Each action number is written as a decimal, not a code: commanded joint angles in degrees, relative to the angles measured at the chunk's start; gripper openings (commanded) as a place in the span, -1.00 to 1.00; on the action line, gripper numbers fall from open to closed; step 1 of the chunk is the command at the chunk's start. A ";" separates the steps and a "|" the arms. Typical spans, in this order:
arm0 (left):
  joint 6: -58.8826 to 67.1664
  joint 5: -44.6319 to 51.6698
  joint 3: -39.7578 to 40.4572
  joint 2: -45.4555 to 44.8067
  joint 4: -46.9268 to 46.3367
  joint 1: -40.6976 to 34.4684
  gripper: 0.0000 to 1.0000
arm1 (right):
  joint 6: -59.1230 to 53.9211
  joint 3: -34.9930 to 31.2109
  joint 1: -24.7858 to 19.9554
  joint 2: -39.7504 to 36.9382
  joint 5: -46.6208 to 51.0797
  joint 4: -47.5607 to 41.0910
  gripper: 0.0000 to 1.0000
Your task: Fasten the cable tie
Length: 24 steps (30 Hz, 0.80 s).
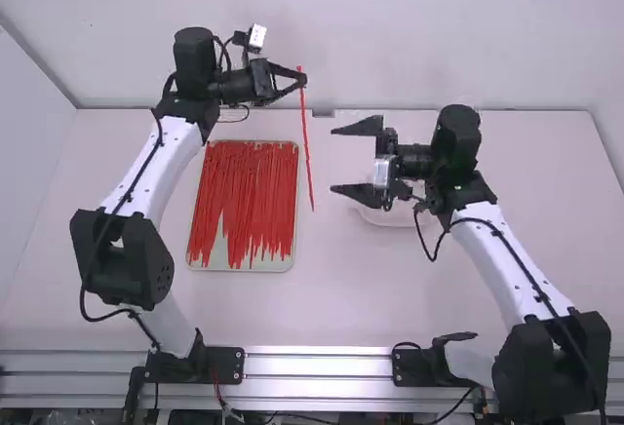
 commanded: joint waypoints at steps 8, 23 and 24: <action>-21.99 9.18 -0.37 -0.59 0.20 -1.81 -0.95 | -19.43 -2.95 2.99 -0.44 -3.67 -0.15 0.91; -26.95 4.68 -0.37 -0.59 -2.86 -2.82 -0.96 | -26.97 -2.95 4.11 -0.44 -5.44 0.11 0.25; -26.88 4.70 -0.37 -0.59 -2.86 -3.06 -0.95 | -27.91 -2.95 4.13 -0.44 -5.46 -0.04 0.21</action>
